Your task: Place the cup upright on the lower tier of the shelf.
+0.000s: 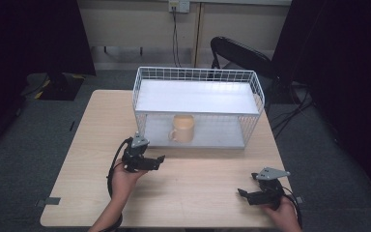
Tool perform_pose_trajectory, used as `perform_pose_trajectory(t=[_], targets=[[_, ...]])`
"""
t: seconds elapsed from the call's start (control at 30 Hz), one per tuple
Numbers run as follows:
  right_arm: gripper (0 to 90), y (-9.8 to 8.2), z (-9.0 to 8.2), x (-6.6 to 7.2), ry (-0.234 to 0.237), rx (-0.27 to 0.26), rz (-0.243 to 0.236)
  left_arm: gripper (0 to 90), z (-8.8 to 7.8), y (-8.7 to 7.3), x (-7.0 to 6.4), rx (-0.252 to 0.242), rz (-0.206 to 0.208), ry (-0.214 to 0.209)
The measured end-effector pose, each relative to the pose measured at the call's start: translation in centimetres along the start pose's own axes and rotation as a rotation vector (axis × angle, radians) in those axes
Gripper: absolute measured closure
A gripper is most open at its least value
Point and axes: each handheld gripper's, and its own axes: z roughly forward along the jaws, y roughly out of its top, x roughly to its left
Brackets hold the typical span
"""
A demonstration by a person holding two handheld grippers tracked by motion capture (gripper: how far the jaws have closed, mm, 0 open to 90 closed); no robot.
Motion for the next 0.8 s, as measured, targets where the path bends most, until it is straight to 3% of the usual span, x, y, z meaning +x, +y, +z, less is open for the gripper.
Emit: perform_pose_trajectory(t=[0.27,0.57,0.8], targets=[[12.9,0.0,0.0,0.0,0.0,0.0,0.0,15.3,-1.1,-0.5,0.5,-0.006,-0.001,-0.028],[12.9,0.0,0.0,0.0,0.0,0.0,0.0,16.0,-2.0,-1.3,1.1,-0.001,0.004,-0.013],[12.9,0.0,0.0,0.0,0.0,0.0,0.0,15.9,-2.6,-2.3,1.8,-0.008,-0.016,-0.018]])
